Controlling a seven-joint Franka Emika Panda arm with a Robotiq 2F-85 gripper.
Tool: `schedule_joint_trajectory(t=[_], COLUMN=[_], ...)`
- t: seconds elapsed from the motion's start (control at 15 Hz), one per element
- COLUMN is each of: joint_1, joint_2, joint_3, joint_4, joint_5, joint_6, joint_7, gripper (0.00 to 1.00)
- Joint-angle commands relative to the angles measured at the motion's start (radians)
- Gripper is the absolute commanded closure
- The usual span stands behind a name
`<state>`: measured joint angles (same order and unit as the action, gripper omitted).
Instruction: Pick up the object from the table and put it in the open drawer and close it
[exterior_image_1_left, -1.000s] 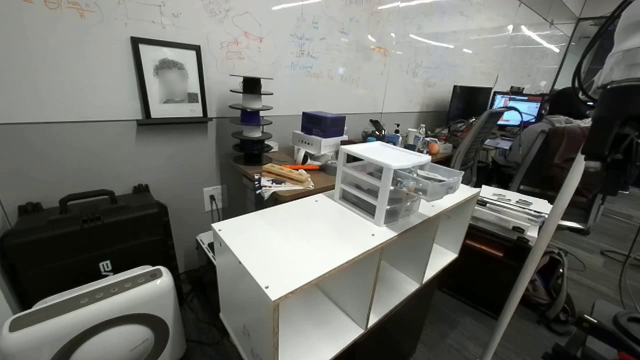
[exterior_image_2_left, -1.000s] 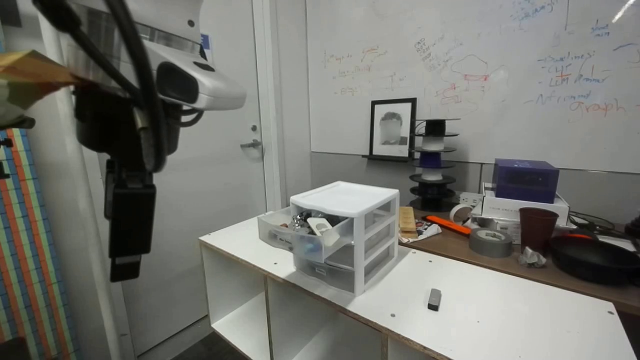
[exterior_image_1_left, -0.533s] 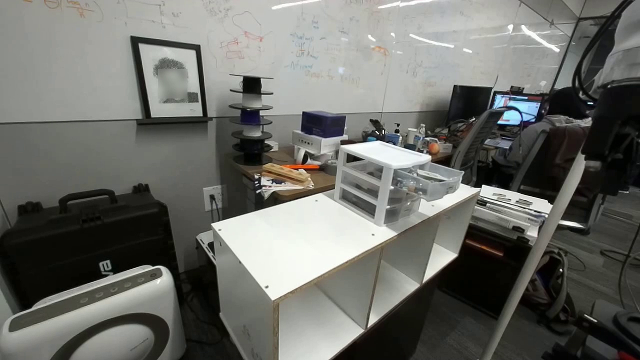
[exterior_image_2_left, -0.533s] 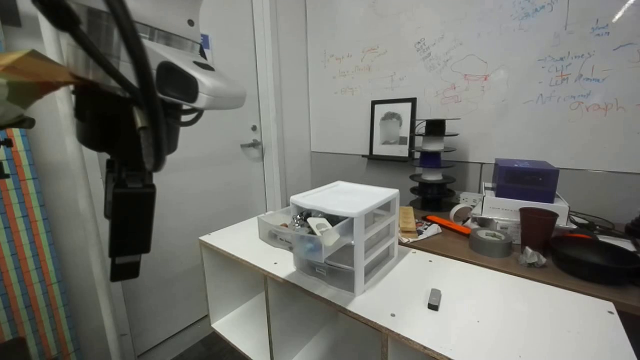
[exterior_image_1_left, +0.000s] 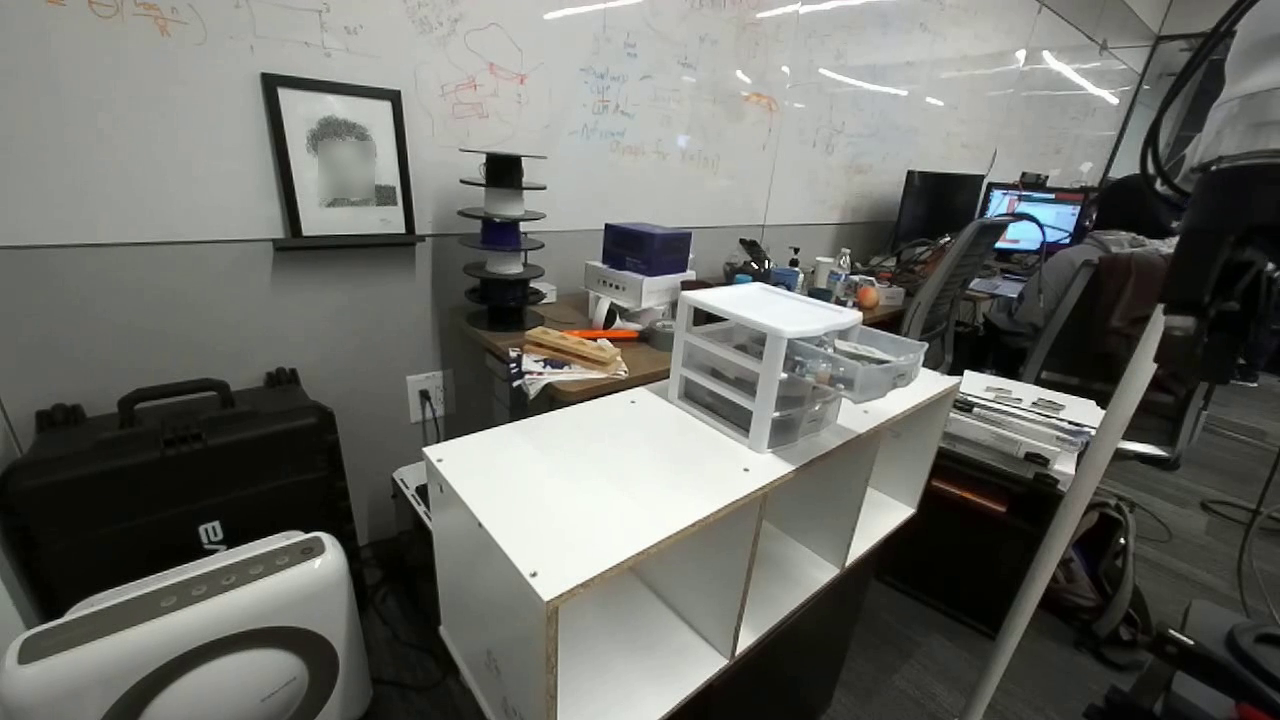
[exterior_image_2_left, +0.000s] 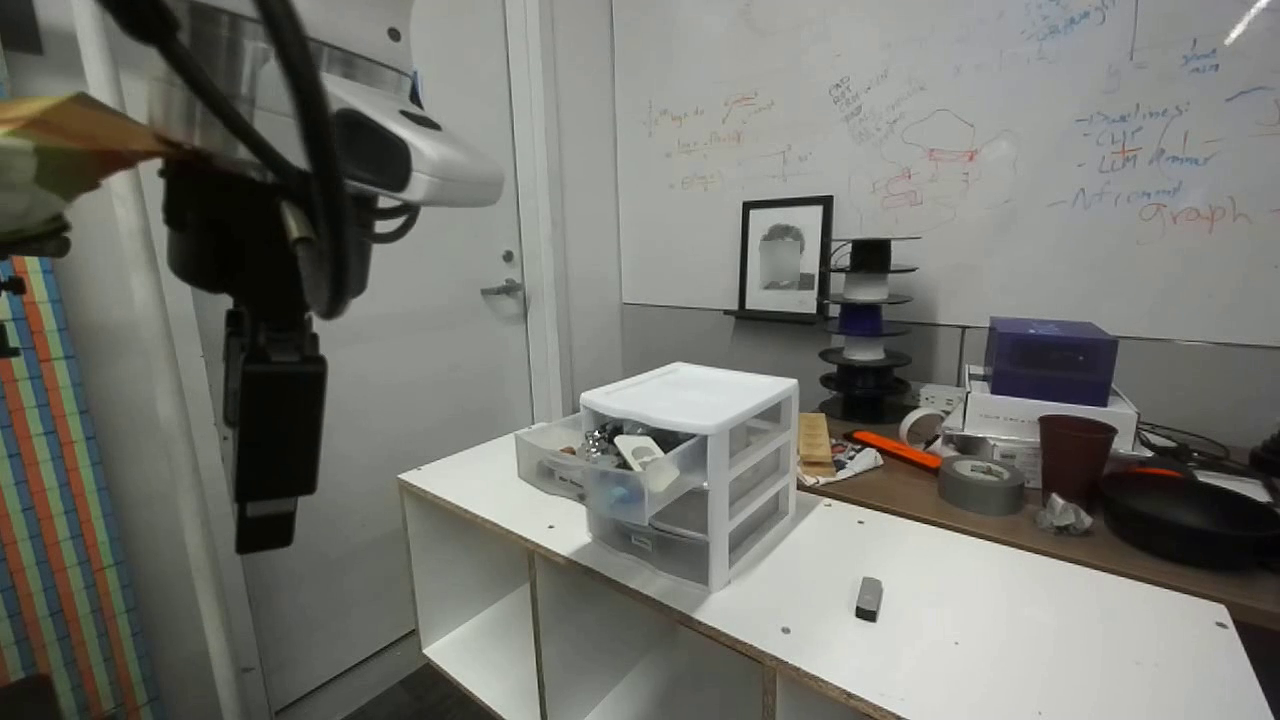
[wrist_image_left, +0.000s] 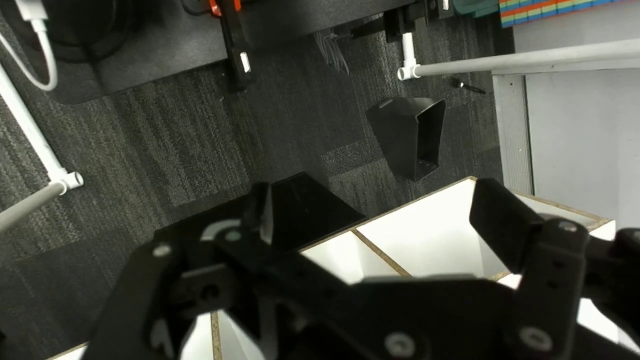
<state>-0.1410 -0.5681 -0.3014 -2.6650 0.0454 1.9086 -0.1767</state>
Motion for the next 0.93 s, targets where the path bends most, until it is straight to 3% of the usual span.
schedule_joint_trajectory(t=[0.0, 0.2, 0.4, 0.47, 0.87], joint_1=[-0.01, -0.011, 0.002, -0.016, -0.015], joint_2=[0.065, 0.121, 0.208, 0.13, 0.205], joint_3=[0.023, 0.028, 0.001, 0.024, 0.018], joint_4=[0.117, 0.2, 0.304, 0.207, 0.274], joint_5=[0.016, 0.002, -0.015, 0.0, -0.002], joint_6=[-0.047, -0.046, -0.112, -0.053, -0.082], joint_7=[-0.007, -0.011, -0.129, -0.066, -0.117], gripper=[0.0, 0.0, 0.0, 0.0, 0.0])
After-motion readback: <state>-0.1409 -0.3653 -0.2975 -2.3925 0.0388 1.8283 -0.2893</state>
